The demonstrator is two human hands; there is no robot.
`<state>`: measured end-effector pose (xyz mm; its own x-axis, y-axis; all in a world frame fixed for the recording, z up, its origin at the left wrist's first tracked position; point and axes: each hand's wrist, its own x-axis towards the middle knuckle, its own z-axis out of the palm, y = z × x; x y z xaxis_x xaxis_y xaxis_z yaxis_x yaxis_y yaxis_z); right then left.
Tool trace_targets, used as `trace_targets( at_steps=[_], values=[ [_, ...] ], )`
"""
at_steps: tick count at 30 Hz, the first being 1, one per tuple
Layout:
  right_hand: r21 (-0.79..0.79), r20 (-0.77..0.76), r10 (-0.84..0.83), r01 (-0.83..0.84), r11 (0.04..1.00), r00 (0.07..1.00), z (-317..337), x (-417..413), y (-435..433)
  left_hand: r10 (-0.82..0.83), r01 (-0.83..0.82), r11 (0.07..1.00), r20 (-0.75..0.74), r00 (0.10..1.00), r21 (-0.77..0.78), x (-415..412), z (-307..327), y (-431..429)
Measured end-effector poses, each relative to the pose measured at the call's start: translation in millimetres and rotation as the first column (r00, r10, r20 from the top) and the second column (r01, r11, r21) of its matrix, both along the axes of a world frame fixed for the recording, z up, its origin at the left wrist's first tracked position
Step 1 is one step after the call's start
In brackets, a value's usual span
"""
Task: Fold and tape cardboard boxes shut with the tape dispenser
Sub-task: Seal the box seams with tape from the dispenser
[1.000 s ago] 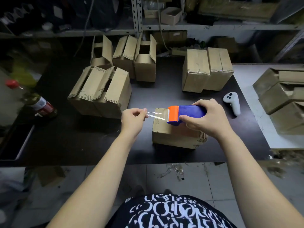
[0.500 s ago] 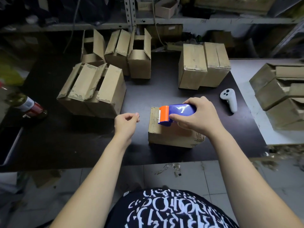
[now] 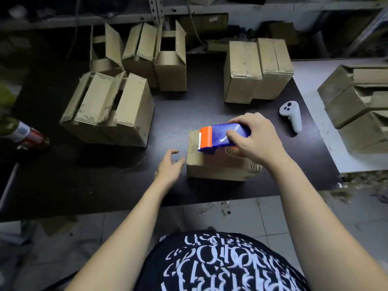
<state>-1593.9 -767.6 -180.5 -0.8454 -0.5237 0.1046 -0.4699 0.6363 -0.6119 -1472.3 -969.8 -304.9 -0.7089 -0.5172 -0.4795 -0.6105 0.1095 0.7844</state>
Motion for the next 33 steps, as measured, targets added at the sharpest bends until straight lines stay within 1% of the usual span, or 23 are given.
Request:
trace_targets(
  at_steps=[2, 3, 4, 5, 6, 7, 9, 12, 15, 18, 20, 22, 27, 30, 33],
  values=[
    [-0.014, 0.060, 0.031, -0.030, 0.999, 0.998, 3, -2, 4, 0.043, -0.021, 0.994, -0.206, 0.978, 0.105, 2, 12, -5],
    [-0.052, 0.116, 0.047, -0.041, 0.998, 0.992, 5, -3, 7, 0.004, 0.038, 0.991, -0.314, 0.949, 0.130, 1, 18, -8],
    [-0.108, 0.185, 0.056, -0.037, 0.993, 0.981, 6, -4, 11, -0.095, 0.143, 0.985, -0.383, 0.919, 0.099, 0, 24, -12],
    [-0.166, 0.253, 0.059, -0.017, 0.986, 0.966, 8, -6, 14, -0.218, 0.259, 0.965, -0.405, 0.888, 0.049, -3, 31, -15],
    [-0.208, 0.303, 0.056, 0.008, 0.978, 0.951, 8, -7, 16, -0.328, 0.354, 0.935, -0.381, 0.864, -0.003, -5, 37, -17],
    [-0.228, 0.324, 0.052, 0.025, 0.973, 0.945, 8, -9, 18, -0.400, 0.415, 0.909, -0.347, 0.848, -0.033, -7, 40, -18],
    [-0.215, 0.306, 0.049, 0.019, 0.977, 0.951, 7, -13, 19, -0.451, 0.458, 0.887, -0.314, 0.835, -0.056, -12, 43, -22],
    [-0.195, 0.323, 0.084, -0.021, 0.981, 0.943, 8, -18, 18, -0.495, 0.509, 0.860, -0.287, 0.820, -0.033, -16, 46, -28],
    [-0.120, 0.327, 0.144, -0.110, 0.987, 0.934, 12, -25, 19, -0.548, 0.558, 0.828, -0.264, 0.793, -0.042, -20, 48, -31],
    [-0.050, 0.348, 0.191, -0.185, 0.981, 0.918, 15, -31, 20, -0.581, 0.588, 0.808, -0.205, 0.787, -0.035, -25, 49, -33],
    [-0.017, 0.340, 0.186, -0.192, 0.981, 0.922, 16, -33, 18, -0.602, 0.605, 0.795, -0.165, 0.782, -0.033, -27, 49, -36],
    [0.010, 0.316, 0.177, -0.190, 0.982, 0.932, 15, -34, 15, -0.615, 0.619, 0.785, -0.160, 0.772, -0.031, -29, 50, -40],
    [0.005, 0.302, 0.165, -0.175, 0.985, 0.939, 15, -37, 19, -0.612, 0.621, 0.784, -0.170, 0.772, 0.000, -29, 50, -40],
    [0.001, 0.302, 0.136, -0.143, 0.990, 0.944, 15, -41, 31, -0.622, 0.631, 0.776, -0.176, 0.763, -0.009, -30, 52, -41],
    [-0.017, 0.314, 0.148, -0.150, 0.989, 0.938, 13, -40, 37, -0.625, 0.634, 0.773, -0.181, 0.759, -0.013, -32, 53, -41]
  ],
)
